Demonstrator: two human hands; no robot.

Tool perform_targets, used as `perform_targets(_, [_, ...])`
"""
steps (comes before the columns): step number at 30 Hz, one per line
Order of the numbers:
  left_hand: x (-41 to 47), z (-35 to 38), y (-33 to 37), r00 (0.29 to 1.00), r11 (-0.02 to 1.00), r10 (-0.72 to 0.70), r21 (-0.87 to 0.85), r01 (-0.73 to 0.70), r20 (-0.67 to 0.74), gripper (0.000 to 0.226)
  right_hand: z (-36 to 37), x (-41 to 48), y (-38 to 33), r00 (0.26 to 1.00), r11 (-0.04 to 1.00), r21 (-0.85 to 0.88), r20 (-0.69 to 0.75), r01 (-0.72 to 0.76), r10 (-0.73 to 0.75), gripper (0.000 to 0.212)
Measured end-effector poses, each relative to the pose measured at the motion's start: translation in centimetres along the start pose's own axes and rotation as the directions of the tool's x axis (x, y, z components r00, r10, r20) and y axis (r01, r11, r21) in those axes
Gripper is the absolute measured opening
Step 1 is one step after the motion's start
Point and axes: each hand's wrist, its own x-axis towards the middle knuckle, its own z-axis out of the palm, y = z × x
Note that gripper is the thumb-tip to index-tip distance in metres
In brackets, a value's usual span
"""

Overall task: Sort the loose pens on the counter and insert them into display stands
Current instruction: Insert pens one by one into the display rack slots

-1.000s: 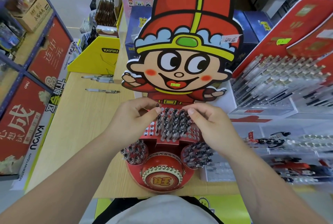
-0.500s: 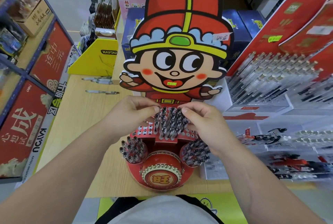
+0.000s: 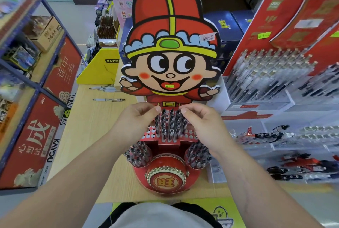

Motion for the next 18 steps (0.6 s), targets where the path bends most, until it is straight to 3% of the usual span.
perform_targets(3, [-0.6, -0.1, -0.1, 1.0, 1.0, 0.007, 0.006, -0.007, -0.018, 0.019, -0.1, -0.7, -0.4, 0.997, 0.999, -0.005, -0.047, 0.054, -0.054, 0.009])
perform_targets(9, [-0.7, -4.1, -1.3, 0.997, 0.997, 0.075, 0.005, -0.075, -0.03, 0.013, 1.4, -2.2, -2.5, 0.97, 0.954, -0.258, -0.152, 0.149, -0.192, 0.023])
perform_targets(13, [-0.2, -9.6, -3.9, 0.992, 0.993, 0.111, -0.028, -0.113, -0.056, 0.008, 5.1, -3.2, -5.4, 0.931, 0.847, -0.495, -0.178, 0.195, -0.319, 0.024])
perform_targets(18, [1.1, -19.1, -8.5, 0.987, 0.988, 0.149, 0.052, -0.146, -0.063, 0.008, 12.2, -2.8, -8.1, 0.871, 0.705, -0.704, -0.292, 0.084, -0.396, 0.031])
